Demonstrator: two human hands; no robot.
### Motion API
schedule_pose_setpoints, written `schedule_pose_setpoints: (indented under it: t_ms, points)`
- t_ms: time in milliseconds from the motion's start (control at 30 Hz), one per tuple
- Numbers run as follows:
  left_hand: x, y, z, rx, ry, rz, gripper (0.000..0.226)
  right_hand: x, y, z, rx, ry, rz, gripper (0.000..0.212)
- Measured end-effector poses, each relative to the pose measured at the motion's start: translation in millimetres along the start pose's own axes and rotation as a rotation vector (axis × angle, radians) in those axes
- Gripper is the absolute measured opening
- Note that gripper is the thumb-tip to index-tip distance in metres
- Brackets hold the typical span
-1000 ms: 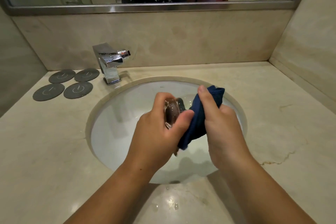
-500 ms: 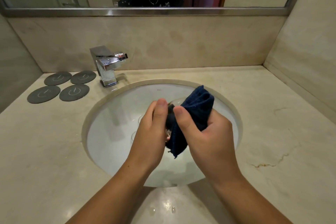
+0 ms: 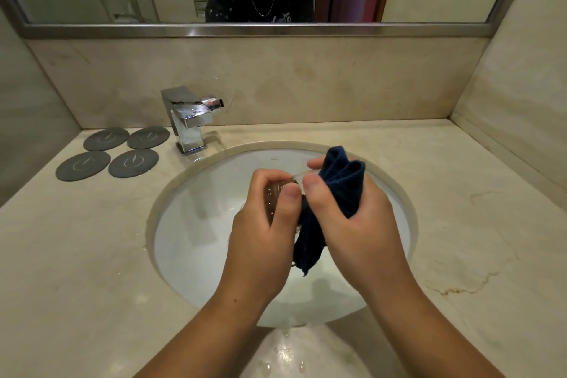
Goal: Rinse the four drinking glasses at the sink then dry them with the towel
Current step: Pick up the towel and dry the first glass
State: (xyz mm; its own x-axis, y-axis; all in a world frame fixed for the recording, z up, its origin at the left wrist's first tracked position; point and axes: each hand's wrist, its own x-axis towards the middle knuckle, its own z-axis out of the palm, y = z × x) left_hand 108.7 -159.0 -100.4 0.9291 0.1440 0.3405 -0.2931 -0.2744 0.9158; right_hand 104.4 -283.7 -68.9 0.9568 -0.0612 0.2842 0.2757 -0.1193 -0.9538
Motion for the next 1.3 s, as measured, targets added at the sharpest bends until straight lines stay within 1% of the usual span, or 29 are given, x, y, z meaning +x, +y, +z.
schedule_pose_setpoints:
  t_ms: [100,167,200,267,367,400,467,533,633,700,733,767,833,900,967,1000,1100,1133,1167,1200,1267,1300]
  points:
    - [0,0,-4,0.169,-0.013,0.16,0.037,6,-2,-5,0.042,0.021,0.028,0.026]
    - [0,-1,-5,0.254,-0.027,0.287,0.047,6,-3,-8,0.087,0.039,0.052,0.024]
    - [-1,-2,-5,0.264,-0.037,0.312,0.049,6,-3,-9,0.118,0.054,0.061,0.021]
    - [-5,0,-1,0.203,-0.092,0.259,0.055,3,-2,-11,0.162,0.1,0.051,0.017]
    - [-11,4,5,-0.003,-0.181,0.021,0.082,-4,2,-13,0.15,0.158,-0.011,0.013]
    - [-12,5,7,-0.028,-0.194,-0.035,0.085,-6,2,-13,0.148,0.168,-0.03,0.012]
    - [-10,7,11,-0.051,-0.186,-0.111,0.08,-8,3,-13,0.143,0.155,-0.049,0.01]
    - [-8,6,12,-0.09,-0.149,-0.153,0.067,-8,3,-12,0.121,0.109,-0.021,0.014]
    - [-6,5,8,-0.039,-0.145,-0.087,0.045,-4,3,-13,0.095,0.044,0.036,0.021]
    - [-6,6,3,0.048,-0.172,-0.024,0.031,2,2,-17,0.102,0.012,0.106,0.026]
    - [-5,5,0,0.114,-0.182,0.031,0.028,6,0,-19,0.12,-0.003,0.159,0.028]
    - [-4,4,-3,0.193,-0.185,0.105,0.032,11,-3,-22,0.148,-0.022,0.218,0.028]
    - [-2,2,-5,0.32,-0.208,0.246,0.046,20,-7,-31,0.199,-0.093,0.323,0.029]
    - [-2,-2,-5,0.346,-0.241,0.309,0.051,26,-10,-37,0.191,-0.156,0.372,0.038]
    - [-3,-1,-4,0.312,-0.278,0.271,0.054,28,-9,-40,0.189,-0.117,0.345,0.041]
    - [-4,1,-2,0.262,-0.297,0.22,0.06,27,-8,-40,0.197,-0.079,0.316,0.04]
    - [-8,4,3,0.043,-0.301,0.019,0.093,18,-6,-33,0.187,-0.007,0.209,0.031]
    - [-9,5,5,0.013,-0.288,-0.026,0.097,15,-5,-31,0.164,0.002,0.175,0.029]
    - [-9,5,6,0.003,-0.276,-0.056,0.094,12,-4,-30,0.142,-0.004,0.152,0.027]
    - [-10,4,6,0.004,-0.263,-0.071,0.084,10,-5,-30,0.123,-0.027,0.146,0.028]
    - [-8,2,6,0.008,-0.25,-0.063,0.053,10,-6,-32,0.109,-0.119,0.173,0.029]
    - [-7,2,4,0.015,-0.255,-0.047,0.043,11,-5,-33,0.117,-0.162,0.194,0.032]
